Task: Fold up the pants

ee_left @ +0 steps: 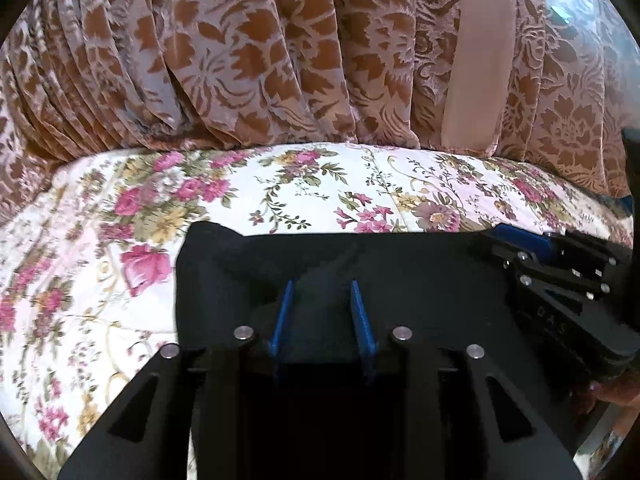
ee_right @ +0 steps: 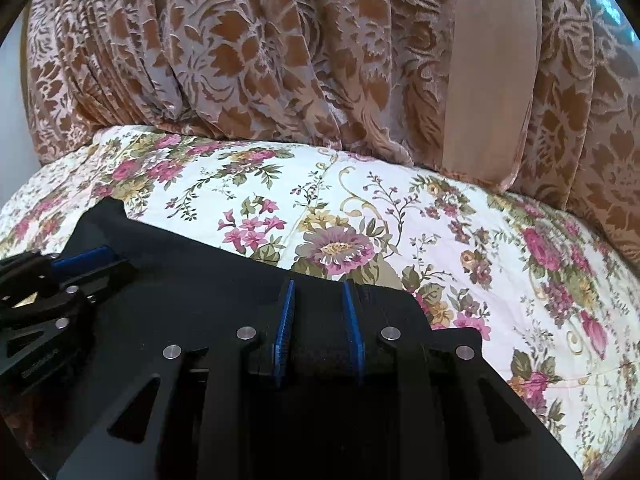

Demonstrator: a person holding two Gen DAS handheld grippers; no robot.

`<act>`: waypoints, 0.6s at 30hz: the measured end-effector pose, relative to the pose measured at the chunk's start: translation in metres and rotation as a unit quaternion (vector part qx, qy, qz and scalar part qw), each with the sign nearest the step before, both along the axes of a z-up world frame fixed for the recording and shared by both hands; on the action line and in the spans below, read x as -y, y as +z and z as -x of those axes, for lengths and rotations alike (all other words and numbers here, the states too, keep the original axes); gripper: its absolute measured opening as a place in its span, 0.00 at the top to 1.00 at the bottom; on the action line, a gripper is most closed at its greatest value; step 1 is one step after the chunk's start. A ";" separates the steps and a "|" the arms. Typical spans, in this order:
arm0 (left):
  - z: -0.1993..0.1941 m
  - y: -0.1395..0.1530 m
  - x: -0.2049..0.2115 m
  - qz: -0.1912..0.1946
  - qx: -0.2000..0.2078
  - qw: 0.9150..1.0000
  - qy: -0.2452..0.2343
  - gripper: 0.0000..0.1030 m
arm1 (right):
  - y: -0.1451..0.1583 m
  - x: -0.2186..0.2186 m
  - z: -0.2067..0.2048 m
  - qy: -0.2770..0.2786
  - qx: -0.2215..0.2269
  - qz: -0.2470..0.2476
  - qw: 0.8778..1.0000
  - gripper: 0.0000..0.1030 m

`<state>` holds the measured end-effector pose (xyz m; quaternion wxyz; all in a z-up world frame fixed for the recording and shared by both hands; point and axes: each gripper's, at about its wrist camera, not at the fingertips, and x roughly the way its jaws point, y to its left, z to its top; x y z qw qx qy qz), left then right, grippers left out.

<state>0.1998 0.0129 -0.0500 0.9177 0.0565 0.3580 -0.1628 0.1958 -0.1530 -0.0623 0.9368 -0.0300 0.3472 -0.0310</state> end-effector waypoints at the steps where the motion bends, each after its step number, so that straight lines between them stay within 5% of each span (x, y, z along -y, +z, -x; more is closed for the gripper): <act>1: 0.008 0.002 -0.002 -0.005 0.009 1.000 0.001 0.66 | 0.001 -0.001 0.002 0.000 0.001 0.004 1.000 0.78; 4: 0.024 0.005 -0.011 -0.006 0.022 1.000 0.004 0.59 | 0.006 -0.002 0.010 0.003 0.004 0.004 1.000 0.78; 10: 0.058 0.006 -0.044 0.059 0.013 0.998 0.019 0.51 | 0.018 -0.001 0.043 -0.013 0.009 -0.021 1.000 0.78; 13: 0.071 0.002 -0.053 0.069 0.004 0.997 0.022 0.31 | 0.017 -0.006 0.062 -0.016 0.004 -0.005 1.000 0.78; 18: 0.086 -0.010 -0.074 0.115 -0.020 0.993 0.034 0.28 | 0.015 -0.005 0.088 -0.029 -0.008 -0.022 0.999 0.78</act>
